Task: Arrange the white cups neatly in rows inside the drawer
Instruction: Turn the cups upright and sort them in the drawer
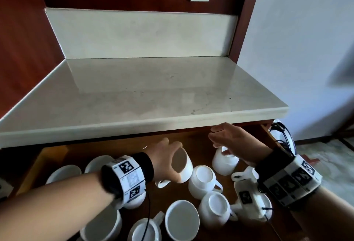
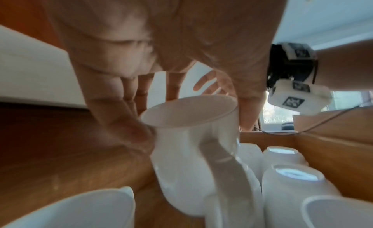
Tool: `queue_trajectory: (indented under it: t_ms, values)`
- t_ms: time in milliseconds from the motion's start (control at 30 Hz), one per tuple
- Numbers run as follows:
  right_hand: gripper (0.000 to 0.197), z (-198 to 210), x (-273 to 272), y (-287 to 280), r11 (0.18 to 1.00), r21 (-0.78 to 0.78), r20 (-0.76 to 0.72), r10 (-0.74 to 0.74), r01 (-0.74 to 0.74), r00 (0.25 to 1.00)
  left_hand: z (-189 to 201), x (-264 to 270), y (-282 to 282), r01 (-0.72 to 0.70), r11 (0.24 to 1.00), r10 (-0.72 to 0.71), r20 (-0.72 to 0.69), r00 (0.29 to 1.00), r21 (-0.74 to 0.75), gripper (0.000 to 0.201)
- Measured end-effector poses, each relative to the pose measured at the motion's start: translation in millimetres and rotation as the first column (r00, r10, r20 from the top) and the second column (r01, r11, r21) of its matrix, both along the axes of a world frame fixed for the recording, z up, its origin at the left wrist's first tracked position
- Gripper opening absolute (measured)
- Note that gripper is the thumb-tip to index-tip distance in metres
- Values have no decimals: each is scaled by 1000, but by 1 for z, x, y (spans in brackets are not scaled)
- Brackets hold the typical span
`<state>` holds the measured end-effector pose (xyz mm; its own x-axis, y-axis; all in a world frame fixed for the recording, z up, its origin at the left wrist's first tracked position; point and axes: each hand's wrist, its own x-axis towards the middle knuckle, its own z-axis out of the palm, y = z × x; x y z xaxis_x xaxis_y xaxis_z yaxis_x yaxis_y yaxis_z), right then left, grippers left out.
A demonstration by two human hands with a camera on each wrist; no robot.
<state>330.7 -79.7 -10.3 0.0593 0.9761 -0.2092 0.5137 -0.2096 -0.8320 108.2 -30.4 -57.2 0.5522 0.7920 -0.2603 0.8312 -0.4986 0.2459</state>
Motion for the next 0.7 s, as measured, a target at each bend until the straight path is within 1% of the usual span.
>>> queue_trajectory:
  t_ms: [133,267,400,600,700]
  values:
    - [43,-7,6,-8,1000,17,132,7,-9,991,-13,13,4,38,999,-44,-173,984,-39,88]
    - [46,-10,4,-16,999,10,173,37,-40,984,-23,25,5,77,997,-83,-289,954,-31,77]
    - [45,-9,3,-20,999,24,185,40,-45,982,-32,32,3,70,996,-82,-353,932,-46,72]
    - [42,-15,1,-20,997,41,213,60,-70,975,-36,39,5,128,991,-102,-414,904,35,72]
    - [41,-18,-1,-19,995,48,212,81,-93,974,-36,39,7,123,991,-90,-436,895,48,71]
